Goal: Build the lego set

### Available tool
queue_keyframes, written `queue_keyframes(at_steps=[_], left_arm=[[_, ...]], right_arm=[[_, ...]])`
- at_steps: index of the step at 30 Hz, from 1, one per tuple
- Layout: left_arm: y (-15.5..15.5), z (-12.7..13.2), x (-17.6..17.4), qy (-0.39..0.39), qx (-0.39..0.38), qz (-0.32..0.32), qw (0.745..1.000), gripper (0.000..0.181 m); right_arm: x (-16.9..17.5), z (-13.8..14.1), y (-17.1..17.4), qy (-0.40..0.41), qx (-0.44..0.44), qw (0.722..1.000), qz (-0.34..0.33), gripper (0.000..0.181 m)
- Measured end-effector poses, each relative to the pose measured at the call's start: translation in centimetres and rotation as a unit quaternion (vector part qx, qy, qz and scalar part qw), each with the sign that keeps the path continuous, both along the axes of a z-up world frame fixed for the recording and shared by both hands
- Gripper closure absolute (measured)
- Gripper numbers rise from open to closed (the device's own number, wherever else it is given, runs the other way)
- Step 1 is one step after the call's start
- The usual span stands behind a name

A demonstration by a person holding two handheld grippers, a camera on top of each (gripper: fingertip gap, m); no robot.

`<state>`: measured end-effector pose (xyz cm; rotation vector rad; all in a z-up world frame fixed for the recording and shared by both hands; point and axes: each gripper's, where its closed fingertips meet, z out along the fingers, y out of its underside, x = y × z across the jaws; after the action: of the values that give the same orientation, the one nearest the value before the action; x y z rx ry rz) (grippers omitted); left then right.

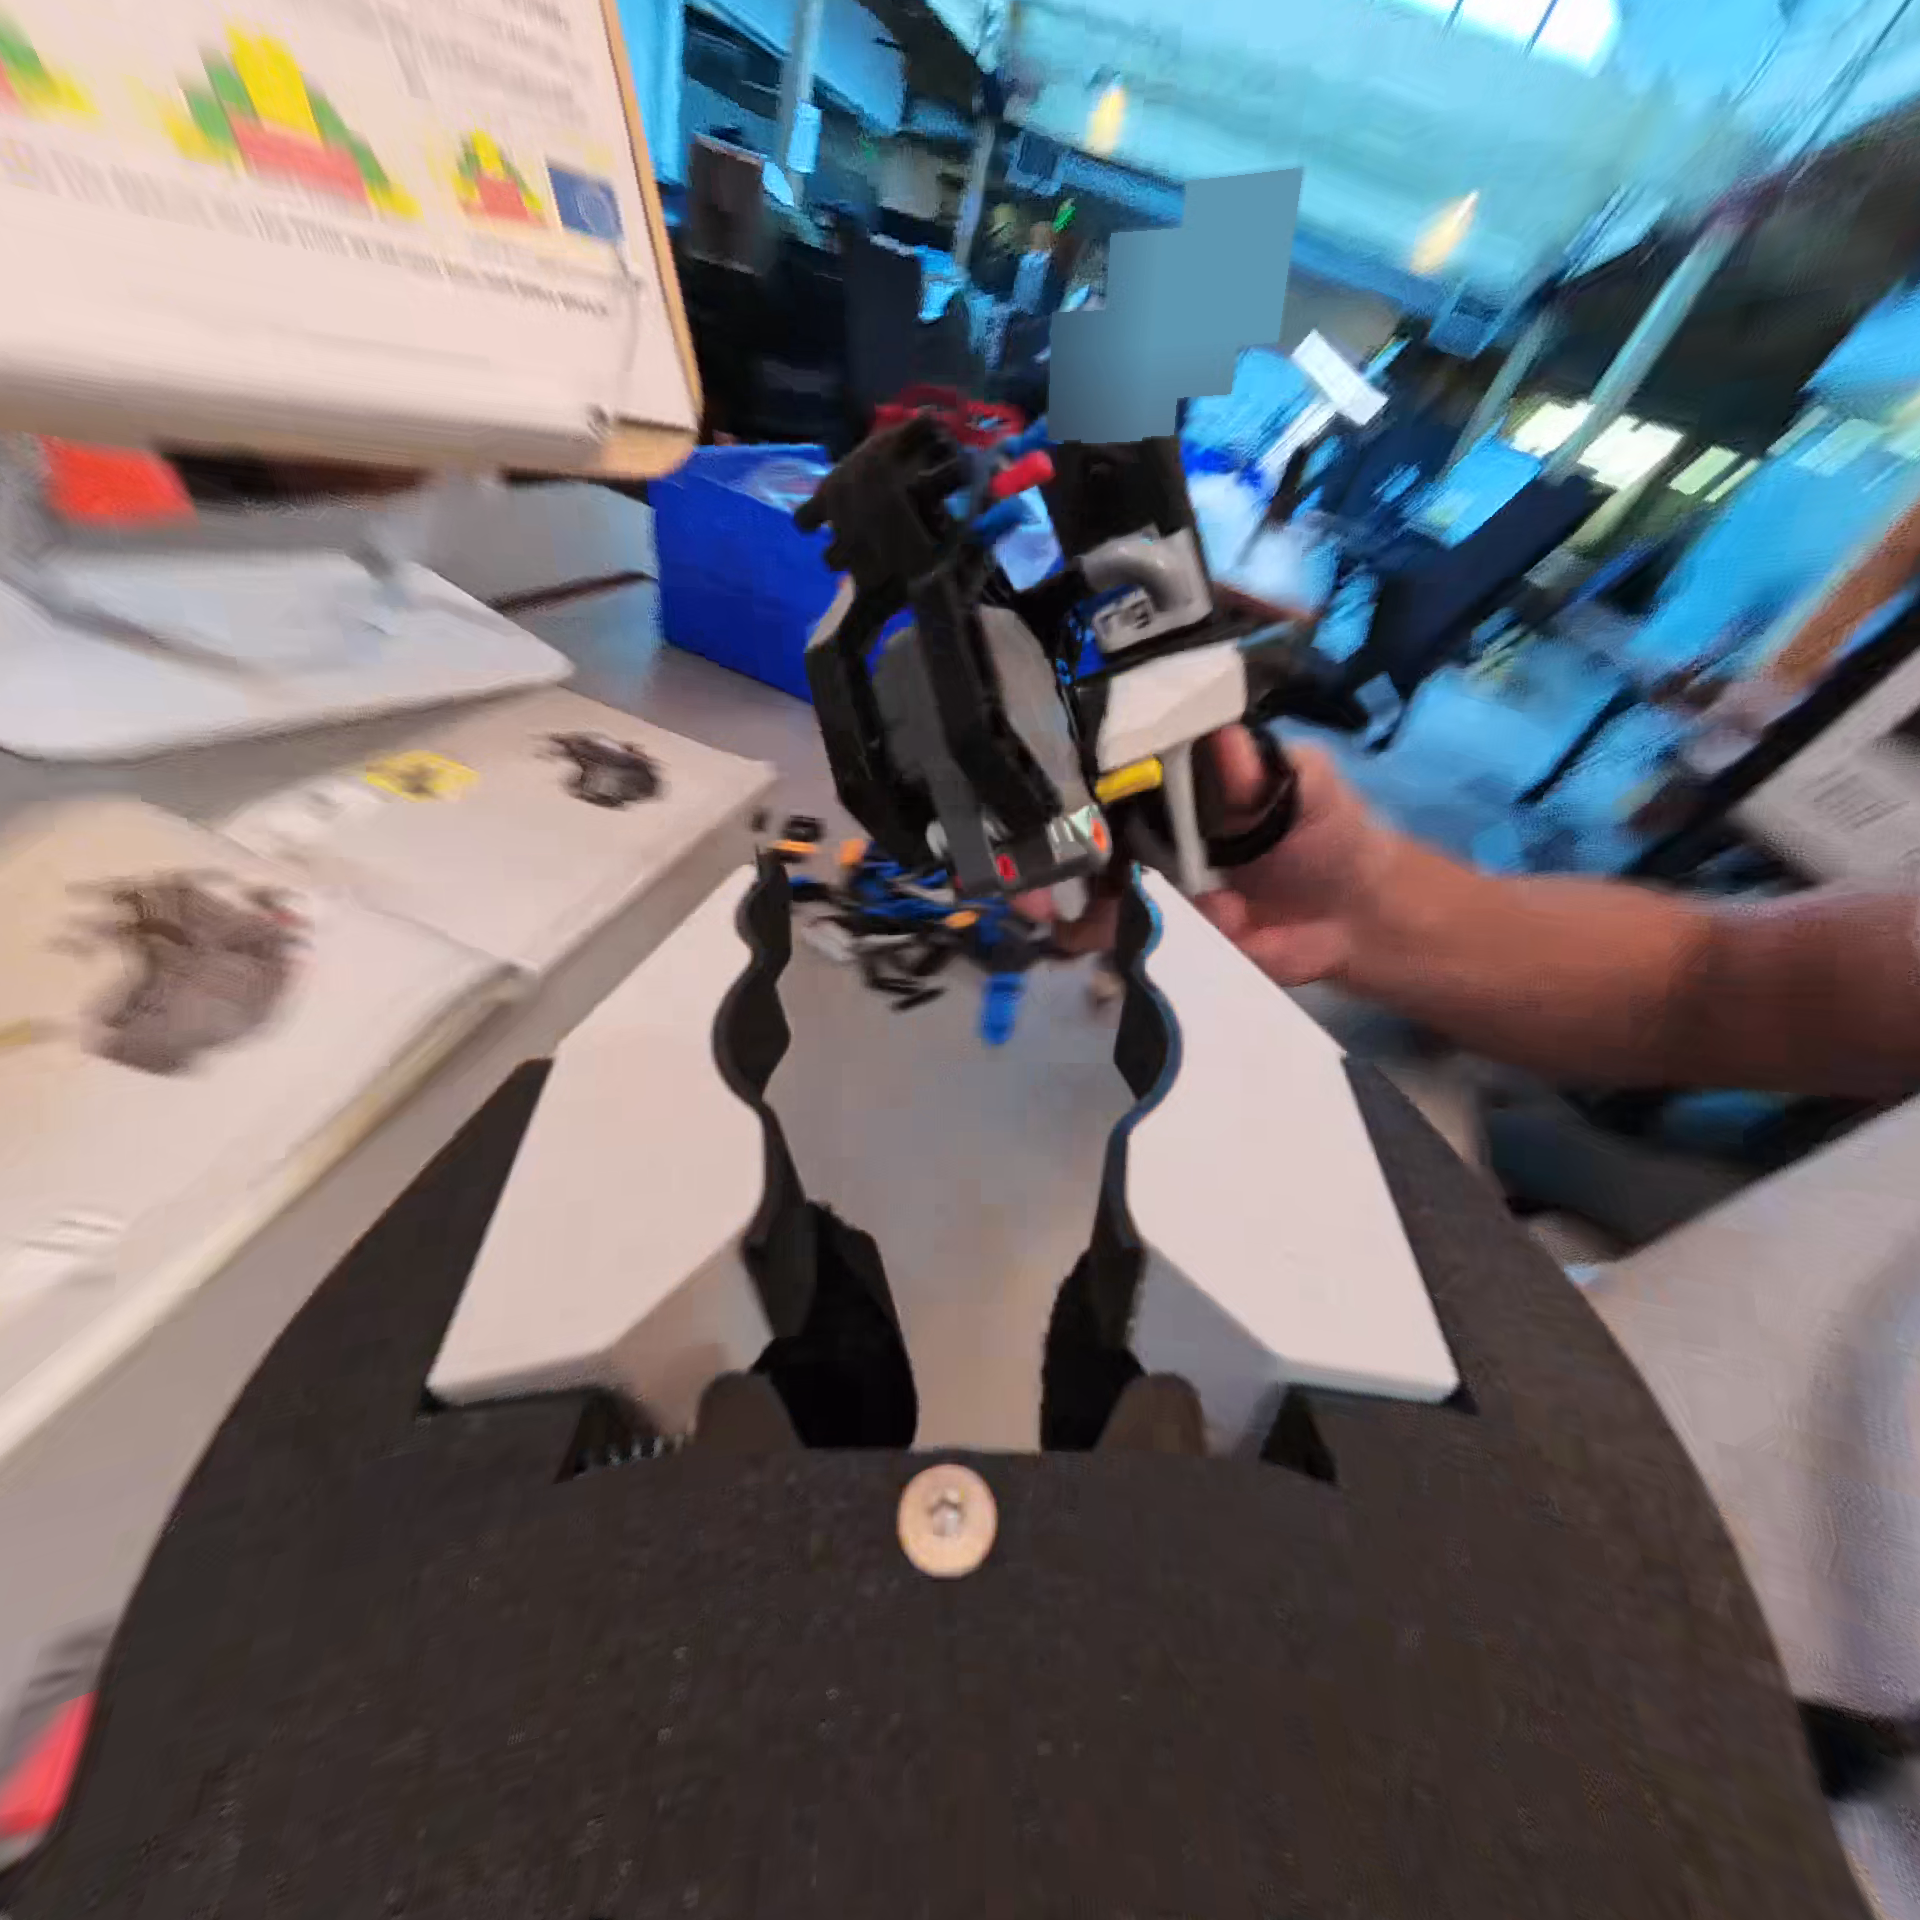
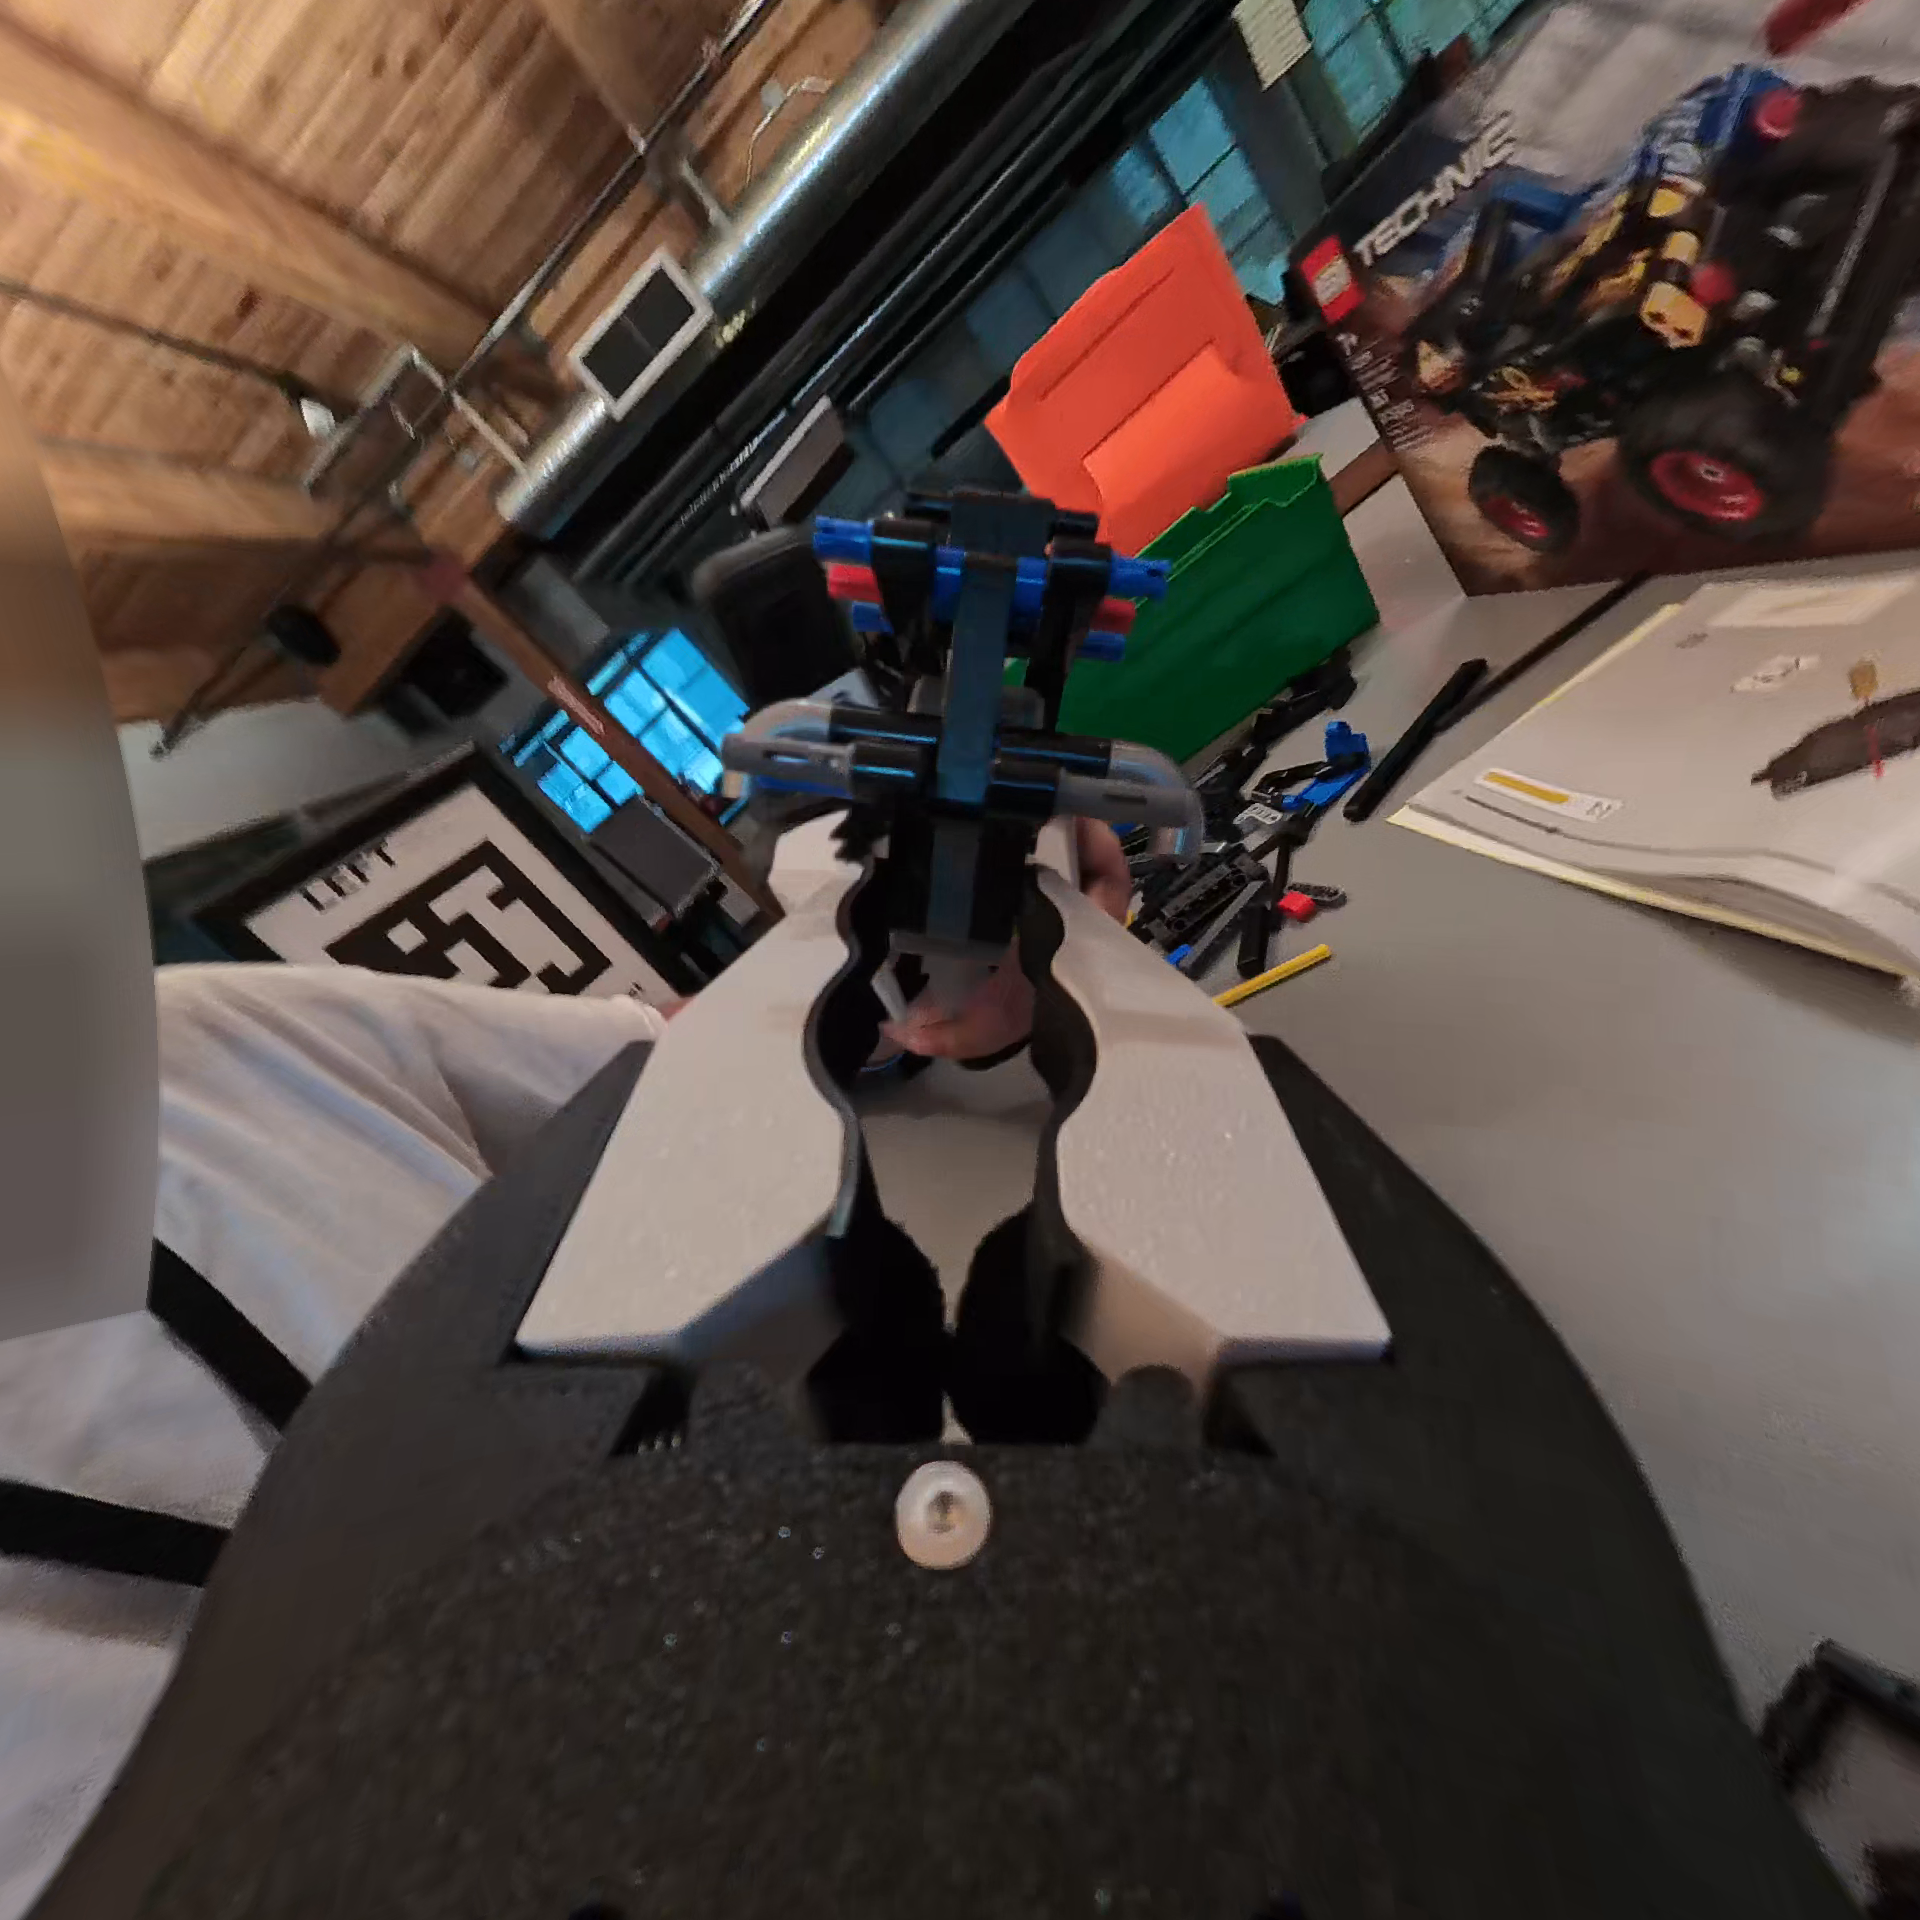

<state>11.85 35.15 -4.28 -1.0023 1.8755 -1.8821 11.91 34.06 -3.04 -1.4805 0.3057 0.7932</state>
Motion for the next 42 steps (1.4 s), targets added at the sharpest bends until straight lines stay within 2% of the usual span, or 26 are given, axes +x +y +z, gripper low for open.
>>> queue_keyframes(at_steps=[2, 4, 6, 9, 11, 14, 18, 20, 23, 29, 42], left_arm=[[-0.4, 0.5, -0.5, 0.055, -0.109, -0.057, 0.991, 0.135], [-0.2, 0.9, -0.4, 0.097, -0.189, -0.078, 0.974, 0.145], [0.5, 1.0, 0.1, 0.109, -0.236, -0.076, 0.963, 0.147], [1.0, 0.5, 0.5, 0.116, -0.261, -0.070, 0.956, 0.148], [1.2, 0.3, 0.7, 0.111, -0.261, -0.063, 0.957, 0.148], [1.2, -0.3, 0.8, 0.106, -0.243, -0.055, 0.963, 0.148], [0.5, -0.7, 0.6, 0.102, -0.230, -0.056, 0.966, 0.148], [0.3, -0.5, 0.3, 0.095, -0.223, -0.063, 0.968, 0.148], [0.2, -0.3, 0.0, 0.084, -0.221, -0.077, 0.969, 0.148], [0.0, -0.1, -0.5, 0.062, -0.199, -0.083, 0.974, 0.148], [-0.2, 0.3, -0.8, 0.032, -0.177, -0.075, 0.981, 0.149]], right_arm=[[-0.3, -0.3, 0.8, -0.028, -0.004, 1.000, 0.006, 0.158], [-0.6, 0.0, 1.6, -0.033, 0.025, 0.999, 0.012, 0.158], [-0.1, -0.4, 2.3, -0.025, 0.026, 0.999, 0.002, 0.157], [-0.1, -1.6, 2.9, -0.005, 0.015, 1.000, 0.012, 0.157], [-0.5, -2.0, 2.9, 0.008, 0.009, 1.000, 0.029, 0.157], [-0.7, -1.6, 2.6, -0.007, 0.030, 0.999, 0.034, 0.132], [-0.2, -1.9, 2.5, -0.083, 0.009, 0.997, 0.004, 0.141], [-0.5, -2.0, 2.2, -0.110, 0.003, 0.994, 0.014, 0.142], [-1.2, -2.1, 1.9, -0.129, 0.011, 0.991, 0.038, 0.143], [-1.5, -2.1, 1.7, -0.169, 0.013, 0.985, 0.039, 0.144], [-1.8, -1.7, 1.4, -0.157, 0.010, 0.987, 0.045, 0.146]])
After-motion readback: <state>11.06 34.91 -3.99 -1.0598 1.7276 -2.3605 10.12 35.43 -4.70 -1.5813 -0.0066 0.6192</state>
